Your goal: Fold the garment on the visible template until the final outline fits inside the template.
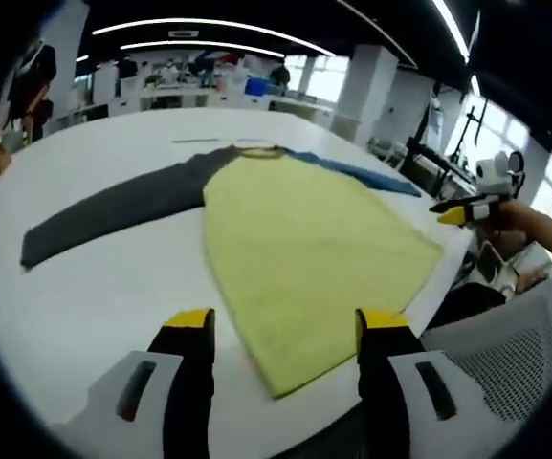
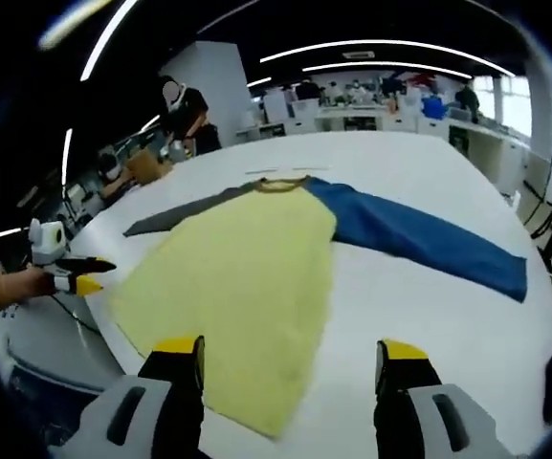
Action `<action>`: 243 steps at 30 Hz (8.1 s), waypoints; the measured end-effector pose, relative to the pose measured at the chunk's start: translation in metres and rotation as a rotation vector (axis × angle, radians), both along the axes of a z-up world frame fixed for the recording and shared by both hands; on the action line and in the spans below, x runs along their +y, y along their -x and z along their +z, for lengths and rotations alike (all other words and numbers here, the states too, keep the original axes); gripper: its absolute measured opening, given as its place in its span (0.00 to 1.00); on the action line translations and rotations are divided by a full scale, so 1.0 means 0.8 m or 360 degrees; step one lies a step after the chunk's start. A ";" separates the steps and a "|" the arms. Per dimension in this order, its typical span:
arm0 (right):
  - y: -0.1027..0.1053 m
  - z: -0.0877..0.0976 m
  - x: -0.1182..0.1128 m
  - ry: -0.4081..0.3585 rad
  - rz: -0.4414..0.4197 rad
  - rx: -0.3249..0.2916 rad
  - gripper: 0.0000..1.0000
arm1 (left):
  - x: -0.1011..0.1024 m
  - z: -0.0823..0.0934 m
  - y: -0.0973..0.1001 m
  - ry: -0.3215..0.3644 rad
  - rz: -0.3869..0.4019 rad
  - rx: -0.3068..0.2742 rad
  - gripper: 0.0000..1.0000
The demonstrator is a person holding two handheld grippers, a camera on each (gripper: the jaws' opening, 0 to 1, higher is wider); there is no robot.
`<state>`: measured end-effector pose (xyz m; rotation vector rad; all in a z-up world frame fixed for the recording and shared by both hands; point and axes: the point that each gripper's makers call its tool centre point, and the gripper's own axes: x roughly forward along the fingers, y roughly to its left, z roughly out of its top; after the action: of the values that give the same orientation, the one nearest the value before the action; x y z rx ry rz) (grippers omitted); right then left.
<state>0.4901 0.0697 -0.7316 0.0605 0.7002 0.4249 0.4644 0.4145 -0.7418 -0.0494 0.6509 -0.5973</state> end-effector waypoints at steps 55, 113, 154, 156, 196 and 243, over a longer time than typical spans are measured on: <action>-0.153 -0.050 -0.297 0.0214 -0.0775 0.0124 0.45 | -0.017 0.058 -0.029 0.0243 -0.0019 -0.0197 0.99; -0.138 -0.049 -0.320 0.0282 -0.1066 0.0278 0.00 | -0.013 0.043 -0.015 0.0125 -0.0122 -0.0163 0.99; -0.181 0.013 -0.236 0.0159 -0.0823 0.0103 0.00 | -0.022 0.055 -0.014 0.0103 -0.0179 -0.0211 0.99; -0.183 0.015 -0.229 0.0152 -0.0806 0.0095 0.00 | -0.023 0.056 -0.014 0.0108 -0.0175 -0.0214 0.99; -0.225 0.025 -0.086 0.0059 -0.0374 0.0099 0.00 | -0.035 0.070 -0.014 0.0122 -0.0193 -0.0283 0.99; -0.262 0.038 0.078 0.0130 -0.0018 0.0044 0.00 | -0.023 0.066 -0.006 0.0125 -0.0171 -0.0266 0.99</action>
<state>0.6998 0.1325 -0.7010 -0.0064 0.7434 0.3847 0.4693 0.3959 -0.6892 -0.0377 0.4698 -0.7224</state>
